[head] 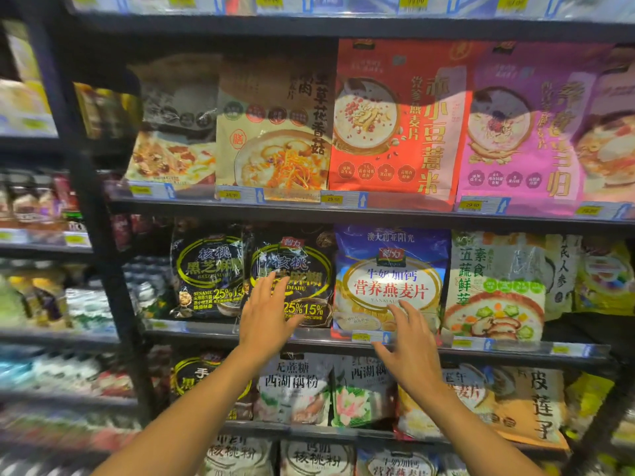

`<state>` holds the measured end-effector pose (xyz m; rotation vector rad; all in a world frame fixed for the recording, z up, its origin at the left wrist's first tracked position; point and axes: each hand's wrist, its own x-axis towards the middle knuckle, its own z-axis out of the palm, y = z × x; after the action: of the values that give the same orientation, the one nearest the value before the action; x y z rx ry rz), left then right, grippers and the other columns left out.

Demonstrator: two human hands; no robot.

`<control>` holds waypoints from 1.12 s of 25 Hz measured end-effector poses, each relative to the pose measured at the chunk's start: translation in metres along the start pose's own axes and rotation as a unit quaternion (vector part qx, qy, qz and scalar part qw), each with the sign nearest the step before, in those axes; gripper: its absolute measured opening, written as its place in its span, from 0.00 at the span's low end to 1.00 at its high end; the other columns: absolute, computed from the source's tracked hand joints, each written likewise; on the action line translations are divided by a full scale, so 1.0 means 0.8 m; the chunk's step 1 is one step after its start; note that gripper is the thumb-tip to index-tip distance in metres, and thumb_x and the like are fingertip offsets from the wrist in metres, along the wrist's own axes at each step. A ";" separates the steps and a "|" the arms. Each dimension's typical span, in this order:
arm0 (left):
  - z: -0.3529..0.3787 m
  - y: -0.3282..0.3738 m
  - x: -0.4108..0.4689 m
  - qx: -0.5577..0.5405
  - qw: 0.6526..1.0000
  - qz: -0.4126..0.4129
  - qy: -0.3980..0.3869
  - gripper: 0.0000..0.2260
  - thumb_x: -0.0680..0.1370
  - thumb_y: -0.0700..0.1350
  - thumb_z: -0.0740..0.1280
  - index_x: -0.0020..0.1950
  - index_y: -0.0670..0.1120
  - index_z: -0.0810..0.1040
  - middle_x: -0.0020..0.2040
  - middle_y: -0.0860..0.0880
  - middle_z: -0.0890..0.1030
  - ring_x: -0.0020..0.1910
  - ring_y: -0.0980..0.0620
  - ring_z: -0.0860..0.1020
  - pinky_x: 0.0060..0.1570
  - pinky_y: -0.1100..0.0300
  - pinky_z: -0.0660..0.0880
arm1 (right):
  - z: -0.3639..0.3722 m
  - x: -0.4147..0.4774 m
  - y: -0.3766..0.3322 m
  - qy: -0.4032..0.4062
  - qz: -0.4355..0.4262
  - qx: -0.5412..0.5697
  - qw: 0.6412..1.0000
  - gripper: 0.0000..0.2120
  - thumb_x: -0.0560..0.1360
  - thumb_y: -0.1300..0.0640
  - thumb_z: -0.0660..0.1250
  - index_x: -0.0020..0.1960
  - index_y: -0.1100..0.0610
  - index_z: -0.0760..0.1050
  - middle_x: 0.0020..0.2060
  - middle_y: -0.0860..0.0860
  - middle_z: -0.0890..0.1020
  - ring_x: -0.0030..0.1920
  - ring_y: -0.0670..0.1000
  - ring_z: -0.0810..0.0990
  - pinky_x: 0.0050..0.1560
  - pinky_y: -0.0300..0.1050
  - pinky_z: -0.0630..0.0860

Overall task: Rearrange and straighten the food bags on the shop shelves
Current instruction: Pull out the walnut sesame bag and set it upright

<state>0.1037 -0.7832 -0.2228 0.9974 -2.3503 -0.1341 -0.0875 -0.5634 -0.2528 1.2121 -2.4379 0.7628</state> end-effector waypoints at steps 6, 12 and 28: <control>-0.019 -0.049 0.033 -0.027 0.999 -0.024 -0.006 0.40 0.75 0.62 0.72 0.82 0.52 0.59 0.83 0.48 0.58 0.82 0.45 0.56 0.75 0.42 0.67 | 0.028 0.017 -0.057 -0.021 -0.025 0.031 0.999 0.37 0.76 0.40 0.71 0.80 0.49 0.62 0.79 0.50 0.62 0.80 0.54 0.60 0.77 0.55 0.64; -0.015 -0.098 0.102 -0.064 0.996 -0.043 -0.036 0.43 0.76 0.63 0.72 0.82 0.48 0.56 0.82 0.46 0.60 0.81 0.44 0.59 0.74 0.44 0.68 | 0.069 0.063 -0.113 -0.043 0.011 0.088 0.995 0.39 0.74 0.44 0.75 0.79 0.51 0.61 0.78 0.50 0.65 0.78 0.53 0.63 0.77 0.50 0.64; 0.007 -0.135 0.233 -0.126 0.945 -0.204 -0.224 0.36 0.80 0.69 0.58 0.64 0.37 0.80 0.62 0.38 0.83 0.64 0.39 0.79 0.61 0.54 0.73 | 0.157 0.138 -0.158 -0.107 0.249 0.264 0.926 0.33 0.67 0.54 0.82 0.67 0.50 0.69 0.59 0.49 0.83 0.55 0.51 0.84 0.62 0.53 0.80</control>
<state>0.0651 -0.9894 -0.1726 1.4230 -2.3870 -0.8835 -0.0567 -0.7706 -0.2599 0.8546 -2.8708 1.5910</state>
